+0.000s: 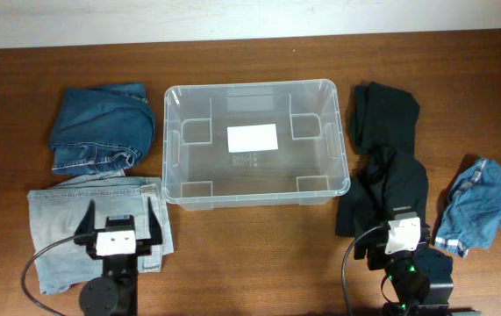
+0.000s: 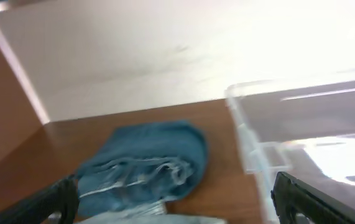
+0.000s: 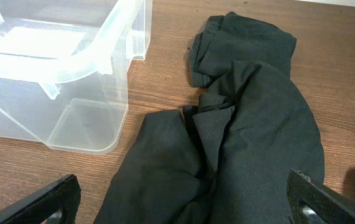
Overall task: Pack container
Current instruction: 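Move the left gripper down to the light-blue jeans' near edge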
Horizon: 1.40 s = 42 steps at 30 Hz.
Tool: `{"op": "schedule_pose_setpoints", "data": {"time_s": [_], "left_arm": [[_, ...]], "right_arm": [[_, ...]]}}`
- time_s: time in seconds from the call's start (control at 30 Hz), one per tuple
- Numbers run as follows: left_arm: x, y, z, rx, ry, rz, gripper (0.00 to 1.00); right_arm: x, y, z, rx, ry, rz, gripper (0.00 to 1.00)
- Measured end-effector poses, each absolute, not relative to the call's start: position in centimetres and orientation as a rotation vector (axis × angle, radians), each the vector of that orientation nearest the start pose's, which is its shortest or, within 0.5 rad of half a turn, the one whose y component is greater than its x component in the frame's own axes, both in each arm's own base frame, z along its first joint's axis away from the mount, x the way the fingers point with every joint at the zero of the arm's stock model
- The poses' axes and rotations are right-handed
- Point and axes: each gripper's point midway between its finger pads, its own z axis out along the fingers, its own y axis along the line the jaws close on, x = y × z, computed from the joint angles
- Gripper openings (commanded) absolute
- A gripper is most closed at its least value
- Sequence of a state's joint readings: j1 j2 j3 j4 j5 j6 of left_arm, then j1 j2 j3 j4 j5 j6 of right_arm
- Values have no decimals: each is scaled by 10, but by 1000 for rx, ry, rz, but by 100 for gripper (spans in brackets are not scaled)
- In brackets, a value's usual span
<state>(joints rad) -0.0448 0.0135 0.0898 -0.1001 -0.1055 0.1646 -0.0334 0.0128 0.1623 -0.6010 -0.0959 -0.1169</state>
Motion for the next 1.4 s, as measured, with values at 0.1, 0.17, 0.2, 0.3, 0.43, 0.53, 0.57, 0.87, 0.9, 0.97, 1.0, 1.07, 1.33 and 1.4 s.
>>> {"op": "schedule_pose_setpoints", "data": {"time_s": [0.1, 0.17, 0.2, 0.3, 0.43, 0.53, 0.57, 0.87, 0.9, 0.97, 1.0, 1.07, 1.33, 1.4], "left_arm": [[241, -8, 214, 142, 1484, 110, 99], [236, -17, 245, 174, 1351, 75, 99], [232, -20, 261, 184, 1286, 66, 99], [229, -21, 269, 184, 1252, 63, 100], [236, -7, 262, 94, 1398, 74, 99], [234, 16, 285, -11, 1537, 155, 99], [233, 24, 295, -44, 1575, 191, 100], [253, 56, 377, -130, 1853, 324, 99], [256, 54, 378, -121, 1862, 318, 99], [260, 53, 369, -103, 1907, 317, 99], [261, 54, 362, -101, 1940, 319, 99], [268, 64, 342, -125, 2029, 337, 100], [303, 133, 208, -417, 2490, 201, 99], [304, 147, 186, -500, 2539, 145, 99]], "right_arm": [[210, 9, 106, -145, 2015, 2, 98], [210, 10, 106, -145, 2015, 2, 98], [210, 9, 106, -145, 2015, 2, 98], [210, 9, 106, -145, 2015, 2, 98], [210, 9, 106, -145, 2015, 2, 98], [210, 9, 106, -145, 2015, 2, 98], [210, 10, 106, -145, 2016, 2, 98], [210, 10, 106, -145, 2016, 2, 98], [210, 9, 106, -145, 2016, 2, 98], [210, 9, 106, -145, 2016, 2, 98], [210, 9, 106, -145, 2016, 2, 99], [210, 9, 106, -145, 2016, 2, 98], [210, 9, 106, -144, 2016, 2, 99], [210, 9, 106, -145, 2016, 2, 98]]}}
